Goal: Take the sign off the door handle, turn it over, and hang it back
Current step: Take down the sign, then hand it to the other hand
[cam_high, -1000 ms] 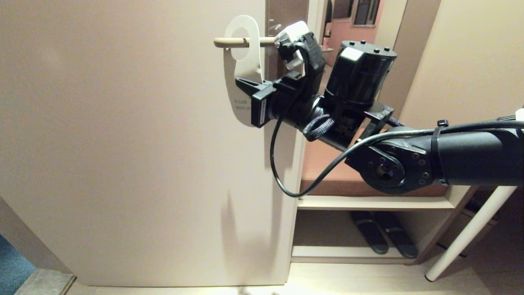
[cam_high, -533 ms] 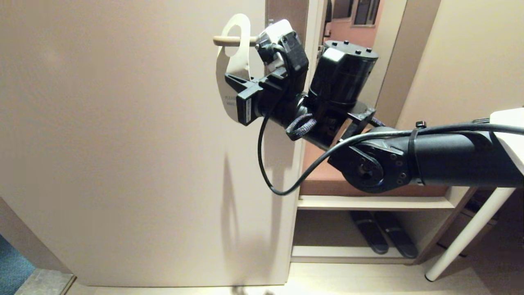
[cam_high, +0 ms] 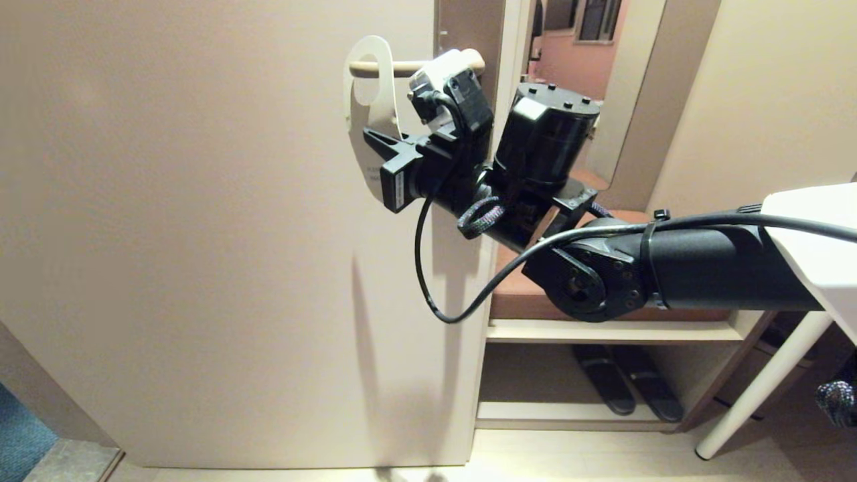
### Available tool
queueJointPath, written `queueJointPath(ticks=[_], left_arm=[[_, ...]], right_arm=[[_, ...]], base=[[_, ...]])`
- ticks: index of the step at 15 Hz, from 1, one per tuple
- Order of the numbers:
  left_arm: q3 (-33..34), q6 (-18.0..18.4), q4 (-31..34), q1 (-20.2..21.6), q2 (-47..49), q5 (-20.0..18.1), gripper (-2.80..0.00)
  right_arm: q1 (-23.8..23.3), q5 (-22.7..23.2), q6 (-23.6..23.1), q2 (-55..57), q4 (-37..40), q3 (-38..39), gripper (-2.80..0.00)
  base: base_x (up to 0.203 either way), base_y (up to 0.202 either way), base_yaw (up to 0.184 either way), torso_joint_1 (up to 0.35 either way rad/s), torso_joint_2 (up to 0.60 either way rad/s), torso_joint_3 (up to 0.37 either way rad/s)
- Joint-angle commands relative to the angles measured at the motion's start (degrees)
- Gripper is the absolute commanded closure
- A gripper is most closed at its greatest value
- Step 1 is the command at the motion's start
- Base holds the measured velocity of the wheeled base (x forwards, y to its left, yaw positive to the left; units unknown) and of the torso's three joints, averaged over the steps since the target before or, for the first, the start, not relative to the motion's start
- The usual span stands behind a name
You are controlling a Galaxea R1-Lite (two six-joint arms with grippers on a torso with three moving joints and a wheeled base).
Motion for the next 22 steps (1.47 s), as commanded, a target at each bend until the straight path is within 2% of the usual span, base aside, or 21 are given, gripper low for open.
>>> queueJointPath(ticks=[1,8,13,16,22], left_arm=[[0.0,-0.03,-0.02,-0.07,0.09,0.05,0.0],[0.0,-0.03,-0.02,0.0,0.09,0.05,0.0],[0.0,-0.03,-0.02,0.0,0.09,0.05,0.0],[-0.03,-0.03,-0.02,-0.08,0.09,0.05,0.0],[0.0,-0.03,-0.02,-0.01,0.09,0.05,0.0]], right_arm=[[0.08,0.19,-0.11,0.85,-0.15,-0.74,0.0],[0.25,0.67,0.07,1.65,-0.29,-3.13,0.0],[0.25,1.62,0.07,-1.2,-0.06,-1.73,0.0],[0.25,2.61,0.06,-4.33,-0.02,1.76,0.0],[0.25,5.05,-0.1,-12.25,-0.04,13.56,0.0]], base=[[0.0,0.0,0.0,0.0,0.0,0.0],[0.0,0.0,0.0,0.0,0.0,0.0],[0.0,0.0,0.0,0.0,0.0,0.0],[0.0,0.0,0.0,0.0,0.0,0.0],[0.0,0.0,0.0,0.0,0.0,0.0]])
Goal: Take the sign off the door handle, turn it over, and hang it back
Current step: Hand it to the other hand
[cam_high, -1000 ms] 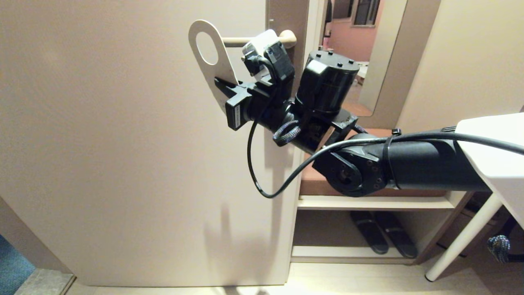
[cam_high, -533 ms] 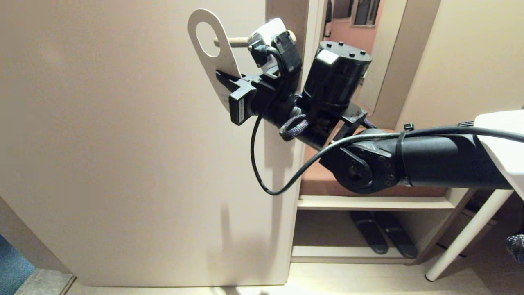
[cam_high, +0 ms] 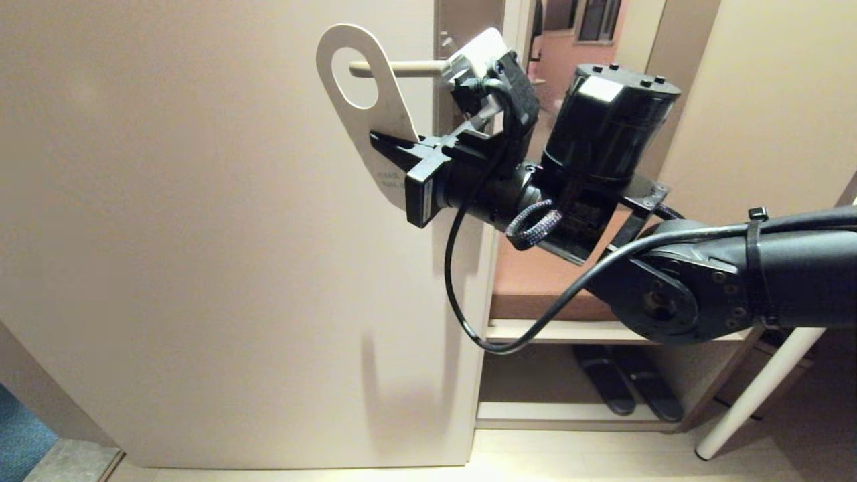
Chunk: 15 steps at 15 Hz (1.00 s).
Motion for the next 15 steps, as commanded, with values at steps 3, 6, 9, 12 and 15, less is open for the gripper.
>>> queueJointPath(ticks=[3,6,9,12,15], left_arm=[[0.0,-0.03,-0.02,0.02,0.09,0.05,0.0],[0.0,-0.03,-0.02,-0.06,0.09,0.05,0.0],[0.0,-0.03,-0.02,-0.05,0.09,0.05,0.0],[0.0,-0.03,-0.02,0.03,0.09,0.05,0.0],[0.0,-0.03,-0.02,0.01,0.09,0.05,0.0]], right_arm=[[0.03,0.31,-0.65,-7.21,-0.28,9.08,0.0],[-0.01,0.1,-1.6,-13.26,-0.33,18.01,0.0],[-0.21,-0.79,-1.91,-20.39,-0.29,25.96,0.0],[-1.7,-4.05,-1.99,-27.68,-0.1,34.06,0.0],[-8.83,-7.71,-3.2,-35.5,3.24,39.59,0.0]], base=[[0.0,0.0,0.0,0.0,0.0,0.0],[0.0,0.0,0.0,0.0,0.0,0.0],[0.0,0.0,0.0,0.0,0.0,0.0],[0.0,0.0,0.0,0.0,0.0,0.0],[0.0,0.0,0.0,0.0,0.0,0.0]])
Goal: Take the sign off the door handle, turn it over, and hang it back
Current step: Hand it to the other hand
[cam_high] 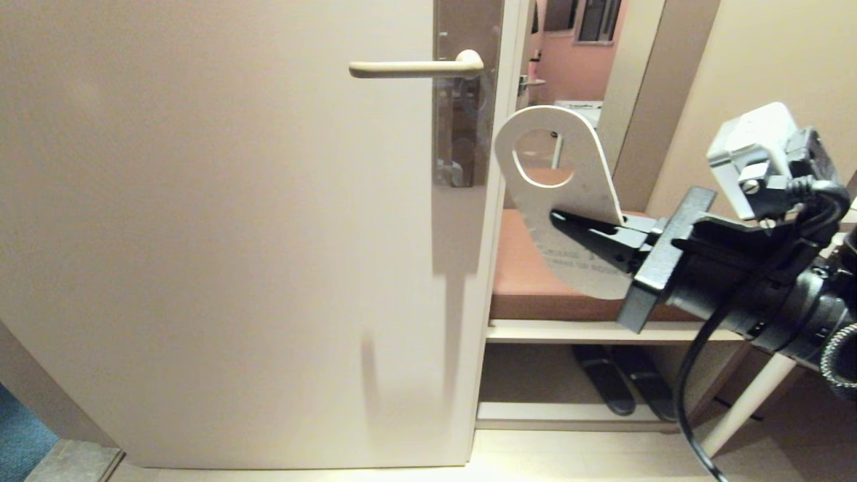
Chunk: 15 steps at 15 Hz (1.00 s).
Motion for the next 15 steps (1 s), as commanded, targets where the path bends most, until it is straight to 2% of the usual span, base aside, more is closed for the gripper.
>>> queueJointPath(ticks=[1,4,7,11,15], left_arm=[[0.0,-0.03,-0.02,0.03,0.09,0.04,0.0],[0.0,-0.03,-0.02,0.03,0.09,0.04,0.0],[0.0,-0.03,-0.02,0.03,0.09,0.04,0.0],[0.0,-0.03,-0.02,0.03,0.09,0.04,0.0],[0.0,-0.03,-0.02,-0.06,0.09,0.04,0.0]], right_arm=[[-4.79,-0.81,-0.44,-6.32,0.87,2.31,0.0],[-13.99,-4.69,-1.95,-12.2,3.76,4.31,0.0],[-20.23,-7.64,-3.24,-20.03,7.99,7.03,0.0],[-28.16,-7.98,-3.02,-32.89,13.84,13.76,0.0],[-31.73,-6.0,0.03,-46.24,18.75,24.98,0.0]], base=[[0.0,0.0,0.0,0.0,0.0,0.0],[0.0,0.0,0.0,0.0,0.0,0.0],[0.0,0.0,0.0,0.0,0.0,0.0],[0.0,0.0,0.0,0.0,0.0,0.0],[0.0,0.0,0.0,0.0,0.0,0.0]])
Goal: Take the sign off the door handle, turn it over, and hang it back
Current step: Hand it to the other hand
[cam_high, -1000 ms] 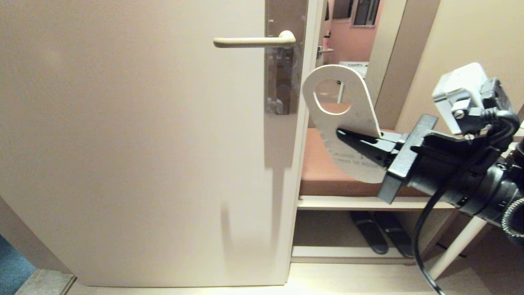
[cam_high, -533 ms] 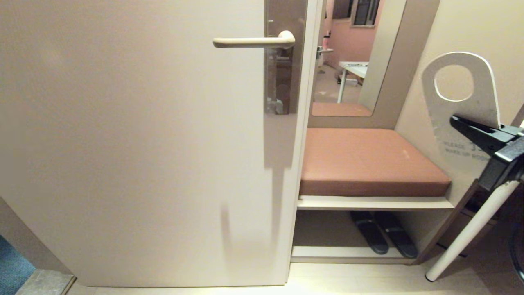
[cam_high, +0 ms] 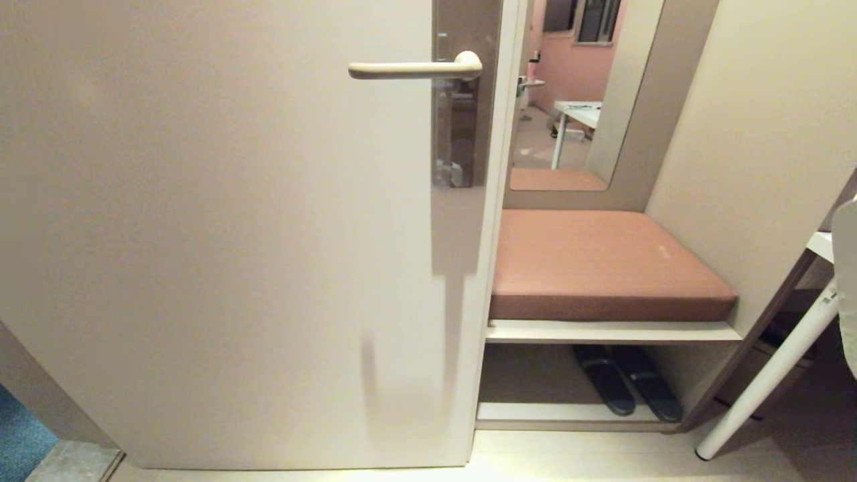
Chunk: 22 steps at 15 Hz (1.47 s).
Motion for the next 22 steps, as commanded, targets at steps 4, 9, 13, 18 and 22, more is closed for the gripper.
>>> queueJointPath(ticks=[4,9,13,18,22], left_arm=[[0.0,-0.03,-0.04,0.0,0.09,0.05,0.0],[0.0,-0.03,-0.04,0.0,0.09,0.05,0.0],[0.0,-0.03,-0.04,0.0,0.09,0.05,0.0],[0.0,-0.03,-0.04,0.0,0.09,0.05,0.0],[0.0,-0.03,-0.04,-0.03,0.09,0.05,0.0]], right_arm=[[-2.59,1.92,4.38,-14.88,1.41,14.6,0.0],[-6.68,9.67,7.74,-26.63,12.44,18.41,0.0],[-5.26,4.98,9.21,-35.77,20.65,16.99,0.0],[-5.15,0.83,14.08,-39.58,23.09,18.1,0.0],[-5.15,0.83,14.32,-39.58,22.83,18.25,0.0]], base=[[0.0,0.0,0.0,0.0,0.0,0.0],[0.0,0.0,0.0,0.0,0.0,0.0],[0.0,0.0,0.0,0.0,0.0,0.0],[0.0,0.0,0.0,0.0,0.0,0.0],[0.0,0.0,0.0,0.0,0.0,0.0]])
